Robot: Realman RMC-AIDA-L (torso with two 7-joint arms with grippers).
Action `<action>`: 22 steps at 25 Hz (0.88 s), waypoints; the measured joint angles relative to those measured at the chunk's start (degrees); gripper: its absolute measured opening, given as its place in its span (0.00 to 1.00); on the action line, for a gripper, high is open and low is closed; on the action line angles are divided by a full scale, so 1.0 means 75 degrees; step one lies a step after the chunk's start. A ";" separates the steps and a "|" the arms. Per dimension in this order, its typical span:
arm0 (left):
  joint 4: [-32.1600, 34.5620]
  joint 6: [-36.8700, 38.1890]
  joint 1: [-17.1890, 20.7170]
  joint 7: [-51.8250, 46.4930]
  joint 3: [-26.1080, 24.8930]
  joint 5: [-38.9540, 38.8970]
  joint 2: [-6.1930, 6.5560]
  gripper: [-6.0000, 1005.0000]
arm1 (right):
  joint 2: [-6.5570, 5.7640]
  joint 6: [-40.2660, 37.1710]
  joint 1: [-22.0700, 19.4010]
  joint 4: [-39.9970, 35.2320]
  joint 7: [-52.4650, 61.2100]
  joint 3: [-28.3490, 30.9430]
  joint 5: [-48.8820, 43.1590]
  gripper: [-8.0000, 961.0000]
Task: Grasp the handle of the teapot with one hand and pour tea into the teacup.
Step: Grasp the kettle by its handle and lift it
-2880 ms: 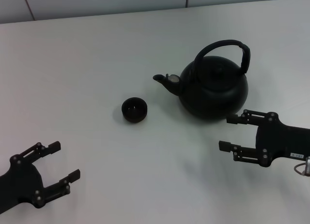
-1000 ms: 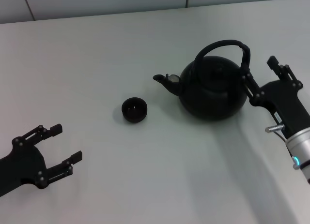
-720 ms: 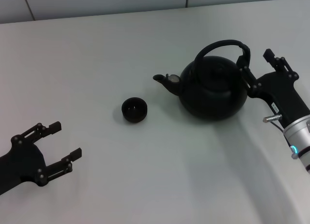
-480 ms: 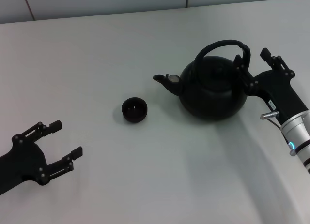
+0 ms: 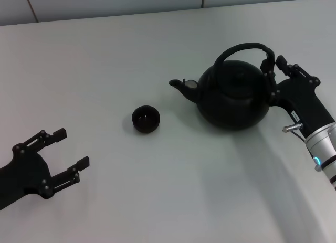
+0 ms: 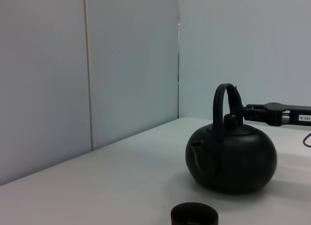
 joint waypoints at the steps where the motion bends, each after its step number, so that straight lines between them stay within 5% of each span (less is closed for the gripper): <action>1: 0.0000 -0.0001 0.0000 0.0000 -0.0001 0.0000 -0.0004 0.79 | -0.0001 -0.0001 0.0004 -0.0009 -0.0001 -0.0003 -0.0006 0.54; 4: 0.0000 -0.0003 0.0000 0.0000 -0.0003 0.0000 -0.0026 0.78 | -0.0003 -0.0004 0.0011 -0.0035 0.0000 -0.0011 -0.0011 0.48; 7: 0.0000 -0.0005 0.0000 0.0000 -0.0003 0.0000 -0.0032 0.78 | 0.0000 -0.0005 0.0025 -0.0059 0.0023 0.0041 -0.0004 0.23; 12: 0.0000 -0.0007 -0.0007 0.0000 -0.0096 -0.0001 -0.0068 0.78 | 0.0001 -0.0183 0.0063 -0.0089 0.0035 0.0067 0.0041 0.10; 22: -0.0052 -0.0034 -0.0041 0.0000 -0.0096 -0.0001 -0.0099 0.78 | -0.0052 -0.0500 0.0397 -0.0947 0.1100 0.0251 -0.0037 0.10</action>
